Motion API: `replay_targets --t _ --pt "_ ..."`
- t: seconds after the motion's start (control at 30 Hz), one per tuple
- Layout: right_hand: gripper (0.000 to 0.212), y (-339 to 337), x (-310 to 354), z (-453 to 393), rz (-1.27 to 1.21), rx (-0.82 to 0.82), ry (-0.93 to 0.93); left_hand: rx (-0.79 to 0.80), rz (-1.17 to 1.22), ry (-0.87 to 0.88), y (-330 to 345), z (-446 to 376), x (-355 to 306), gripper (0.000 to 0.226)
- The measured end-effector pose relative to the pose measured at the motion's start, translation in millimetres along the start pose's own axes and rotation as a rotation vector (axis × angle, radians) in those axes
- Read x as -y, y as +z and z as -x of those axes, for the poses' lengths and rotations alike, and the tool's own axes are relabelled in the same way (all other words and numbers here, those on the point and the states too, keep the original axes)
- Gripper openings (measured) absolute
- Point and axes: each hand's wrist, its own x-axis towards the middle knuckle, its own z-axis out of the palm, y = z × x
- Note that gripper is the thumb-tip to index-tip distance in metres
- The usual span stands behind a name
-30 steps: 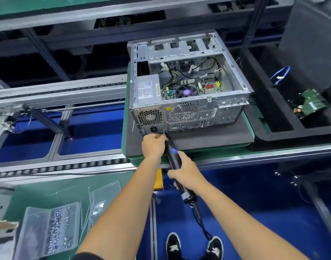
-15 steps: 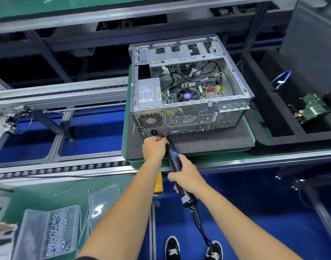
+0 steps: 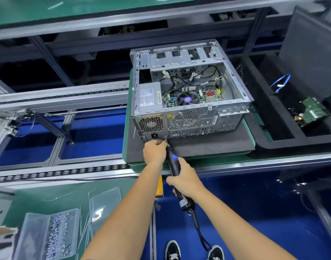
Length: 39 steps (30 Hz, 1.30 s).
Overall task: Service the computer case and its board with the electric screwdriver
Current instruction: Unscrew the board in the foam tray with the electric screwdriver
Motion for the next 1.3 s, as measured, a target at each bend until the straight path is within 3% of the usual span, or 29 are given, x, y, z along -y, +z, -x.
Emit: replay_targets --t 0.37,0.97,1.3 --pt "0.062 -2 4 2 0.042 0.007 0.005 -0.022 0.042 0.006 0 1 2 0.018" --pt "0.049 -3 15 7 0.086 -0.006 0.065 0.07 0.172 -0.01 -15 11 6 0.018" --pt "0.048 -9 14 8 0.066 0.002 0.065 0.062 0.027 0.054 -12 -3 1 0.01"
